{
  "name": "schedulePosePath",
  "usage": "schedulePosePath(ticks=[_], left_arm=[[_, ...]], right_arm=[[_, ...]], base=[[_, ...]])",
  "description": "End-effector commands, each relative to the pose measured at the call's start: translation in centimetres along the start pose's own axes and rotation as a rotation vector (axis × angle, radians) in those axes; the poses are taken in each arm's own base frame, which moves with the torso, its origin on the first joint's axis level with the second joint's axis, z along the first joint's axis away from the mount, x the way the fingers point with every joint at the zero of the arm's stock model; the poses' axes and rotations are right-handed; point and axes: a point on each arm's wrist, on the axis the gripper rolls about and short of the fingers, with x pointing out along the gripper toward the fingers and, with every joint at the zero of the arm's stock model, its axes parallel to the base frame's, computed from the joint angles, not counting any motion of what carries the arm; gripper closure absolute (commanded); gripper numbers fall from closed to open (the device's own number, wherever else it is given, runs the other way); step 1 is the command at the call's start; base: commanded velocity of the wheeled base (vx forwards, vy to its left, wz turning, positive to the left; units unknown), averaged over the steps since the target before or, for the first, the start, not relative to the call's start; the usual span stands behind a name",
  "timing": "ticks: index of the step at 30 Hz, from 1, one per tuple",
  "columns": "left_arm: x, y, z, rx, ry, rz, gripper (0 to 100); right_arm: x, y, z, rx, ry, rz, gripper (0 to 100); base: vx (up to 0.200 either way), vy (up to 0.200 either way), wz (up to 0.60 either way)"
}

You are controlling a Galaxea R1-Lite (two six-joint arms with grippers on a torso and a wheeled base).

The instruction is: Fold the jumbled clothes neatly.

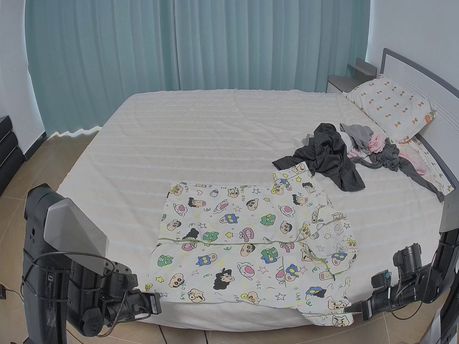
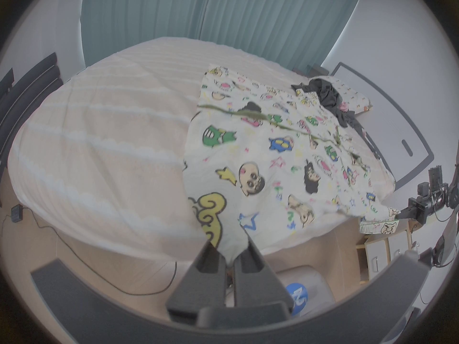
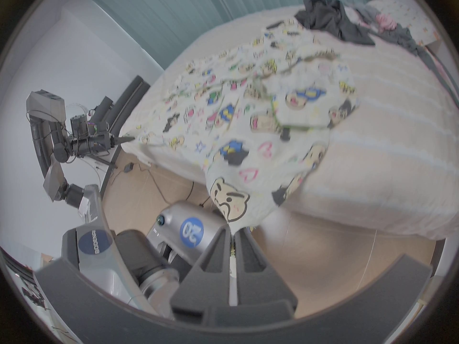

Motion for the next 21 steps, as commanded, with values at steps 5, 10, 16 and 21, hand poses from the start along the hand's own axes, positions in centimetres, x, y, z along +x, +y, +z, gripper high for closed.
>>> schedulePosePath(ticks=[5, 10, 16, 21], left_arm=[[1.2, -1.4, 3.6, -0.008, -0.193, -0.066, 100], [2.0, -1.8, 5.6, -0.018, -0.215, -0.053, 100], [2.5, -2.7, 8.2, -0.021, -0.189, -0.036, 100], [3.4, -3.2, 10.0, -0.048, -0.162, -0.022, 100]], right_arm=[[-0.8, -0.3, 1.7, 0.011, -0.178, -0.015, 100], [-0.6, -0.7, 3.7, 0.027, -0.288, -0.017, 100], [-0.3, -1.5, 5.6, 0.044, -0.356, -0.026, 100], [-0.4, -2.5, 7.4, 0.082, -0.427, -0.035, 100]], base=[[0.000, 0.000, 0.00], [0.000, 0.000, 0.00], [0.000, 0.000, 0.00], [0.000, 0.000, 0.00]])
